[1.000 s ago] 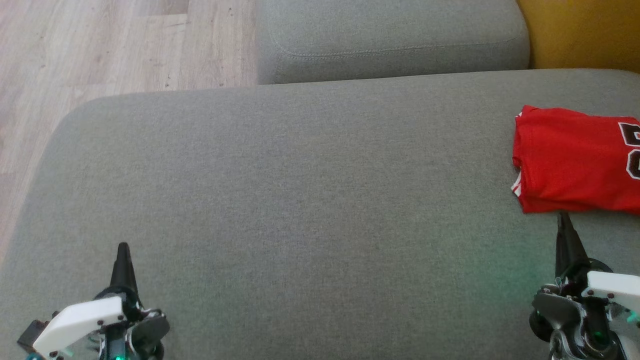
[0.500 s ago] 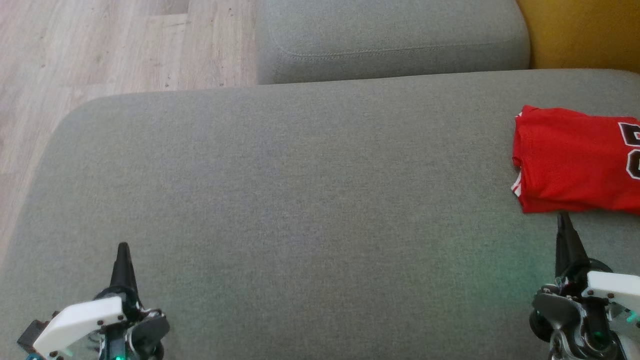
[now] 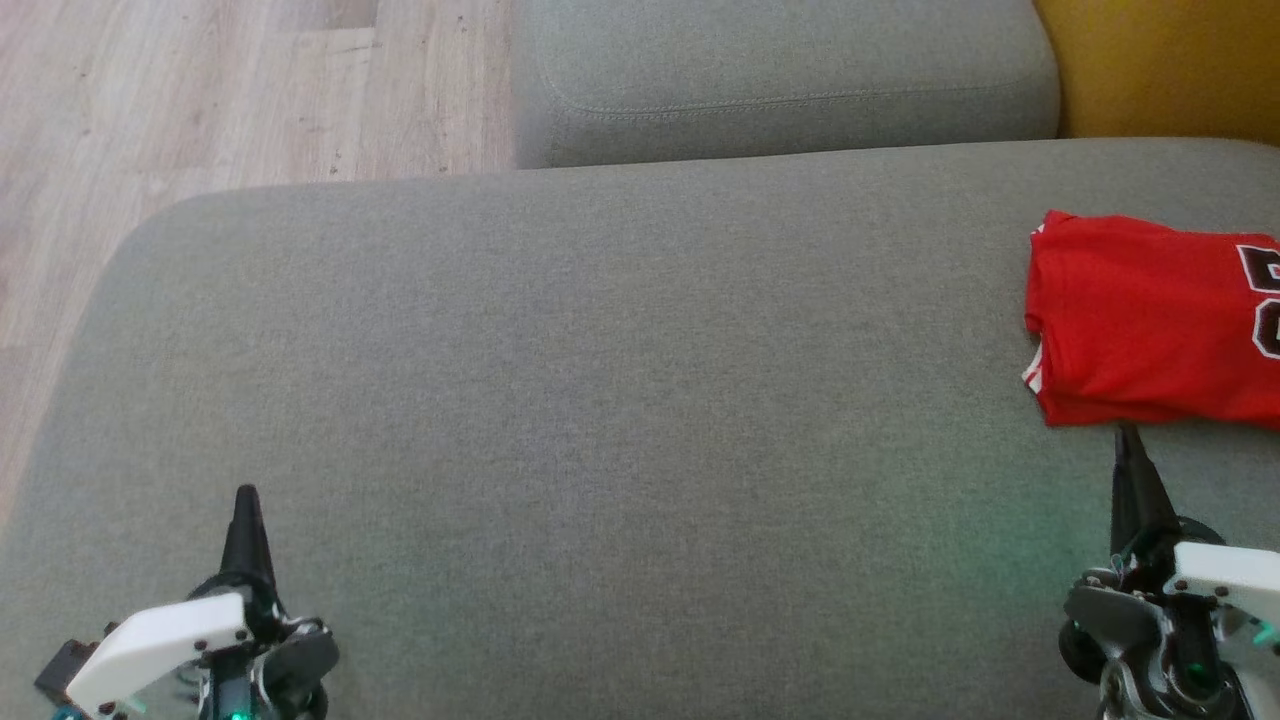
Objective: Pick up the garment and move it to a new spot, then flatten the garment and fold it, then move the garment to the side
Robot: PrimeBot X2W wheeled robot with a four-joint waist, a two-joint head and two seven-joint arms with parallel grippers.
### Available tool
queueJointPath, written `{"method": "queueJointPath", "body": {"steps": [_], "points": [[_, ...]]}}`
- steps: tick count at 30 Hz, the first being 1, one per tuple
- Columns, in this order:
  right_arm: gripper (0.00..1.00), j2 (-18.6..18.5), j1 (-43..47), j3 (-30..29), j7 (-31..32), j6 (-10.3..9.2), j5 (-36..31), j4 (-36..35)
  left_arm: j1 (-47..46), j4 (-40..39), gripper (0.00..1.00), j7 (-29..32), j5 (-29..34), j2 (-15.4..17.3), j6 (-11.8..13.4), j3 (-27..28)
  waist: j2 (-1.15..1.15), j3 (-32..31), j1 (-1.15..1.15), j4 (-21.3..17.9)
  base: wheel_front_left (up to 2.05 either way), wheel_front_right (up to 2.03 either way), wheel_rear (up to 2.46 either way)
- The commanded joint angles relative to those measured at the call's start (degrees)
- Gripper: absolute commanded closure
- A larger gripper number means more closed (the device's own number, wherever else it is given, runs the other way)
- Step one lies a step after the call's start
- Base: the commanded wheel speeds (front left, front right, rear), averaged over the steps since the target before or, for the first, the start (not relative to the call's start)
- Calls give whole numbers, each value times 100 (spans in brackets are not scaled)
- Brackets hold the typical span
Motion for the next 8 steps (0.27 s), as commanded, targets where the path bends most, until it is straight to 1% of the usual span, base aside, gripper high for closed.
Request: {"method": "queueJointPath", "body": {"steps": [1, 8], "points": [[100, -45, -308, 119, 32, -4, 41, -212, -273, -173, 100, 41, -31, 20, -39, 239, 0, 0, 0, 0, 0, 0, 0], [100, -45, -308, 119, 32, -4, 41, -212, -273, -174, 100, 41, -31, 20, -39, 239, 0, 0, 0, 0, 0, 0, 0]]}}
